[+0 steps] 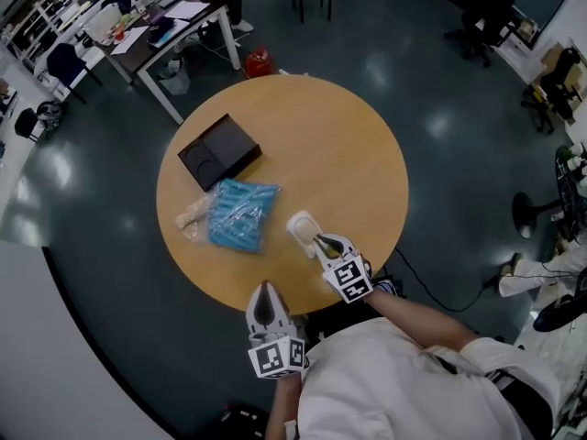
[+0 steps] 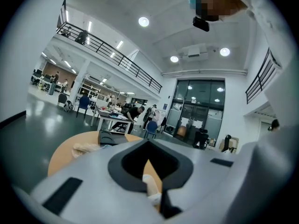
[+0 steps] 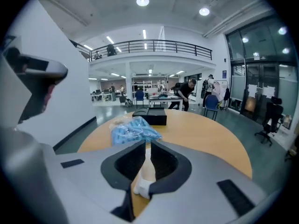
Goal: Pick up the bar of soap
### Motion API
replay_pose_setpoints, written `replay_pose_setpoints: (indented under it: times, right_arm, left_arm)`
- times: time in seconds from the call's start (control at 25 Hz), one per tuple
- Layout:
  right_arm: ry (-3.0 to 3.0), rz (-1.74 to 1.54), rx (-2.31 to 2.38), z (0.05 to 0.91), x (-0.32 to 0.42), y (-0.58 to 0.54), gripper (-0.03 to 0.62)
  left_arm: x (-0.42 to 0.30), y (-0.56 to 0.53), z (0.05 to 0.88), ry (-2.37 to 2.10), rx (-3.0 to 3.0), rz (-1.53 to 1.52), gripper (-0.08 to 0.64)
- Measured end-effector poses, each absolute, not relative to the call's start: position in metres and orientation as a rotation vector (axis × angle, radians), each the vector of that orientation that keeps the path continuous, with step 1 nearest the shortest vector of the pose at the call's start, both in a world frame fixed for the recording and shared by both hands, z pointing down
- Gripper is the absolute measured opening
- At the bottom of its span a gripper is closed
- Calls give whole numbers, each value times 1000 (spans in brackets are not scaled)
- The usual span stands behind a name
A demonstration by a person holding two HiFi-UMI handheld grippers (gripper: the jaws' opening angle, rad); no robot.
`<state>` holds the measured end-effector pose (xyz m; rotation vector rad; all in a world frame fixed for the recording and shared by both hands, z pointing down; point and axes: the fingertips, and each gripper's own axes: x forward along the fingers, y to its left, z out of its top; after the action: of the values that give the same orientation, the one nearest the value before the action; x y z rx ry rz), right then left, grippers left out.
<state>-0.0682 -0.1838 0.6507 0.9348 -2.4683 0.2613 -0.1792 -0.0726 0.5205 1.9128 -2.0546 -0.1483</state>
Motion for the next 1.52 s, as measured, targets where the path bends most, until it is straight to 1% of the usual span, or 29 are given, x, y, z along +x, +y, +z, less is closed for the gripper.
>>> replay_pose_setpoints:
  times: [0.08, 0.12, 0.2, 0.24, 0.44, 0.76, 0.96, 1.16, 1.36, 1.52]
  right_arm:
    - [-2387, 258, 908, 681, -74, -195, 27]
    - [-2345, 267, 889, 696, -76, -199, 53]
    - [-2268, 295, 852, 722, -82, -205, 179]
    - [-2235, 304, 841, 732, -84, -207, 208]
    - [-2143, 318, 850, 763, -87, -215, 261]
    - [-2095, 336, 847, 787, -93, -228, 279]
    - [-2078, 293, 839, 791, -92, -230, 261]
    - [-2113, 281, 840, 778, -90, -231, 259]
    - [-2296, 265, 854, 719, -96, -227, 259]
    - [-2577, 238, 892, 616, -87, -211, 259]
  left_arm:
    - [-183, -74, 529, -2056, 1880, -143, 5]
    - [-184, -74, 533, -2057, 1864, -141, 5]
    - [-187, -73, 537, -2061, 1839, -131, 5]
    - [-188, -72, 539, -2063, 1827, -126, 5]
    - [-197, -67, 548, -2078, 1761, -112, 5]
    - [-209, -65, 552, -2095, 1705, -103, 5]
    - [-212, -67, 557, -2100, 1699, -99, 5]
    - [-210, -67, 551, -2108, 1697, -103, 5]
    - [-210, -71, 546, -2102, 1730, -104, 5]
    - [-207, -81, 532, -2103, 1795, -125, 5]
